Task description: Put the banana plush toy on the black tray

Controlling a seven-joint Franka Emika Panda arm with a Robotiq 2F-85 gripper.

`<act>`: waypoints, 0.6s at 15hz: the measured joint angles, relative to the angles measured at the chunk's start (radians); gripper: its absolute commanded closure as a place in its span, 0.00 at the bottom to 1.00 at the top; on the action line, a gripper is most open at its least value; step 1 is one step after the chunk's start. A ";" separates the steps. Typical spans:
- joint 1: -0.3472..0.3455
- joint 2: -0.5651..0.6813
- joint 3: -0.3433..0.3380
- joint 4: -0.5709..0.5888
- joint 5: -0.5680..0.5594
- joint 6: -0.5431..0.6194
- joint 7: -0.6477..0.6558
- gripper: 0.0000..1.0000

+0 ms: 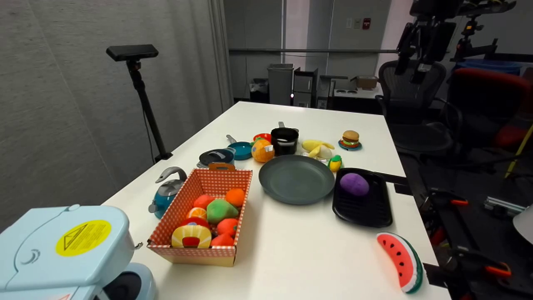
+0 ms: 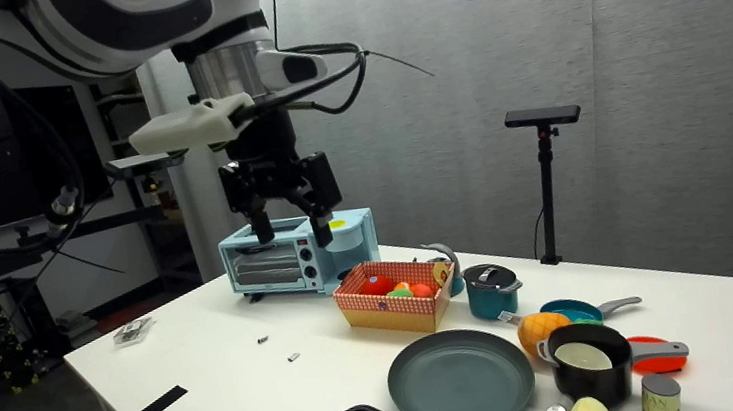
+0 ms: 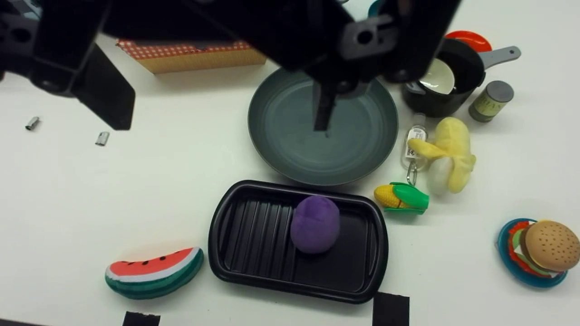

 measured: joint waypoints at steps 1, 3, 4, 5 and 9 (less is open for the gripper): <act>-0.011 0.019 -0.009 0.003 0.000 0.017 0.000 0.00; -0.034 0.054 -0.025 0.008 0.000 0.050 0.001 0.00; -0.045 0.070 -0.032 0.009 0.000 0.065 0.003 0.00; -0.056 0.088 -0.039 0.011 0.000 0.081 0.006 0.00; -0.103 0.166 -0.060 0.019 0.000 0.162 0.031 0.00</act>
